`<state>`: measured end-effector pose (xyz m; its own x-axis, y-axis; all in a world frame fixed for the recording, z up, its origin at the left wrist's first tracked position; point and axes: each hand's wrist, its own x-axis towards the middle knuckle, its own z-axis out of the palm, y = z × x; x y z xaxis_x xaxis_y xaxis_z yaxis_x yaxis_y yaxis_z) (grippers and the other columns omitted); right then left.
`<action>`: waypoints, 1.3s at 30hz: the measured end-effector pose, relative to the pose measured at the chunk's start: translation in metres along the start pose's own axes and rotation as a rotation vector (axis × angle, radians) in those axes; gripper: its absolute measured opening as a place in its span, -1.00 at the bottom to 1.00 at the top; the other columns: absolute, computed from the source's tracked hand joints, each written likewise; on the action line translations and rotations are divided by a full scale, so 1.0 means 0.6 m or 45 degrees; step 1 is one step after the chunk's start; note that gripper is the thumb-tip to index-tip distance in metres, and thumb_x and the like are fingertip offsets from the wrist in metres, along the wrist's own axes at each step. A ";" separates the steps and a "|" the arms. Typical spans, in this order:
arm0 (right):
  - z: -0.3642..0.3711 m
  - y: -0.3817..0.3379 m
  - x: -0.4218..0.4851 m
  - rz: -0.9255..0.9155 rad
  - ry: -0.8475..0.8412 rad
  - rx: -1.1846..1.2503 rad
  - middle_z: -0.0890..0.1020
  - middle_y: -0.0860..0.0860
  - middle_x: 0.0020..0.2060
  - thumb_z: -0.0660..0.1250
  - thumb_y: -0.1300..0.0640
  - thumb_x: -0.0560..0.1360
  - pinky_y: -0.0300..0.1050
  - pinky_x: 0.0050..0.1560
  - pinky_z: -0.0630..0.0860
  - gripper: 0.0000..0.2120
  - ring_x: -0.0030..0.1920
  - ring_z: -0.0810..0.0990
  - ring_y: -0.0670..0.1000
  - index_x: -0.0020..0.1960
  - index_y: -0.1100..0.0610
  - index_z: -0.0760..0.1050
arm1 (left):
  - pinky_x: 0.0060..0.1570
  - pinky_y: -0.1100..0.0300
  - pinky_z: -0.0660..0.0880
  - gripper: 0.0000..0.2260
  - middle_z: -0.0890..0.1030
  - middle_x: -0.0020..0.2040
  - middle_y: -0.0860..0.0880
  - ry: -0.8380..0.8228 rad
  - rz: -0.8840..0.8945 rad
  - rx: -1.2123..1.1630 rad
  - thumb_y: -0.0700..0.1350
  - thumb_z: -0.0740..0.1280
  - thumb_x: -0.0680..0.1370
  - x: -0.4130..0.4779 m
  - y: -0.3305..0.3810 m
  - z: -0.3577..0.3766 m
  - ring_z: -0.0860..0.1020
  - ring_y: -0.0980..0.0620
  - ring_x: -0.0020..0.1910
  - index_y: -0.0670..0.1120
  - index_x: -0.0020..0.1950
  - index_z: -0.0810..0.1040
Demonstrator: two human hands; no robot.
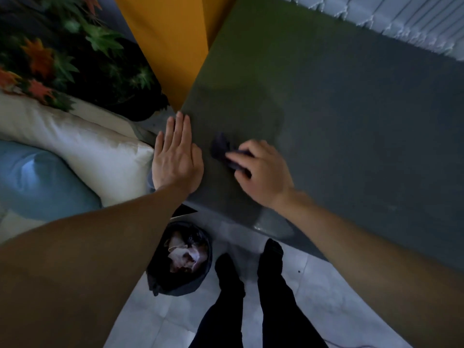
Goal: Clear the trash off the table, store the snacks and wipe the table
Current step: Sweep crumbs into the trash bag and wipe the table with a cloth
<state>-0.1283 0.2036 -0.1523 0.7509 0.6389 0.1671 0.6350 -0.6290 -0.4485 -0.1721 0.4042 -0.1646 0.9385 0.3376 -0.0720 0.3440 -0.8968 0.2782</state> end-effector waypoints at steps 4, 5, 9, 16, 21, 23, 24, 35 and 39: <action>0.015 -0.031 -0.025 0.087 0.061 0.046 0.55 0.04 -0.01 0.31 0.10 0.45 0.10 -0.05 0.50 -0.67 -0.04 0.51 0.14 0.18 0.07 0.64 | 0.59 0.00 -0.05 -0.41 0.01 0.65 -0.04 0.012 0.009 -0.003 -0.01 -0.06 0.61 0.001 0.000 0.002 -0.04 0.00 0.63 -0.11 0.65 0.01; 0.019 -0.042 -0.046 -0.013 0.016 0.082 0.56 0.04 -0.01 0.32 0.10 0.44 0.08 -0.05 0.50 -0.69 -0.05 0.51 0.13 0.16 0.07 0.65 | 0.59 -0.01 -0.05 -0.41 0.02 0.65 -0.05 0.019 0.012 -0.002 0.00 -0.06 0.61 0.001 0.000 0.003 -0.03 0.00 0.63 -0.12 0.65 0.01; -0.003 -0.006 -0.078 -0.264 -0.104 0.082 0.60 0.06 -0.01 0.35 0.07 0.44 0.00 -0.05 0.50 -0.71 -0.07 0.52 0.10 0.14 0.04 0.67 | 0.59 -0.01 -0.09 -0.42 0.00 0.66 -0.03 0.018 0.016 0.023 0.04 -0.07 0.63 0.001 0.000 0.004 -0.05 0.01 0.63 -0.10 0.65 0.01; -0.028 0.045 -0.062 0.269 0.231 0.028 0.58 0.08 0.00 0.33 0.15 0.42 0.06 0.00 0.50 -0.69 -0.03 0.53 0.17 0.15 0.08 0.66 | 0.59 -0.03 -0.14 -0.48 -0.01 0.65 0.04 -0.023 0.236 0.139 0.09 -0.07 0.70 -0.004 0.008 0.002 -0.08 0.04 0.63 0.01 0.65 0.00; -0.046 0.044 -0.113 -0.225 -0.132 0.059 0.57 0.05 0.07 0.35 0.14 0.46 -0.01 0.05 0.47 -0.66 0.00 0.52 0.12 0.22 0.04 0.62 | 0.56 -0.11 0.05 -0.52 0.23 0.60 -0.08 0.048 0.262 0.138 0.01 0.08 0.68 -0.003 0.017 0.001 0.13 -0.11 0.59 -0.08 0.60 0.22; -0.056 0.090 -0.084 -0.028 0.035 -0.014 0.56 0.08 0.05 0.39 0.20 0.43 0.05 0.05 0.51 -0.67 0.00 0.53 0.17 0.19 0.05 0.64 | 0.51 -0.15 0.15 -0.52 0.34 0.52 -0.15 0.059 0.246 0.156 -0.03 0.15 0.63 0.003 0.028 -0.003 0.25 -0.20 0.52 -0.15 0.53 0.31; -0.063 0.111 -0.066 0.153 0.155 -0.050 0.56 0.09 0.03 0.38 0.21 0.44 0.09 0.03 0.51 -0.68 0.00 0.52 0.18 0.18 0.05 0.64 | 0.47 -0.16 0.21 -0.53 0.40 0.45 -0.18 0.067 0.225 0.164 -0.03 0.15 0.60 0.008 0.038 -0.006 0.32 -0.23 0.44 -0.17 0.48 0.36; -0.094 0.161 -0.080 0.033 0.081 -0.040 0.57 0.09 0.05 0.31 0.16 0.45 0.05 0.02 0.50 -0.73 -0.02 0.53 0.16 0.11 0.06 0.66 | 0.57 -0.13 -0.16 -0.45 0.06 0.64 0.00 -0.081 0.127 0.056 0.16 0.01 0.67 0.110 0.184 0.037 -0.09 -0.16 0.62 0.03 0.64 0.07; -0.100 0.207 -0.019 0.476 0.323 -0.043 0.54 0.08 0.06 0.28 0.18 0.51 0.12 0.04 0.51 -0.72 0.04 0.50 0.15 0.18 0.09 0.63 | 0.55 -0.22 -0.20 -0.41 -0.10 0.66 0.03 -0.096 0.102 0.187 0.24 -0.13 0.64 0.113 0.193 0.052 -0.20 -0.14 0.62 0.09 0.65 -0.11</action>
<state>-0.0470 0.0916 -0.1575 0.9479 0.2390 0.2106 0.3139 -0.8128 -0.4908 -0.0678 0.3142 -0.1668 0.9607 0.2459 -0.1286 0.2634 -0.9539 0.1435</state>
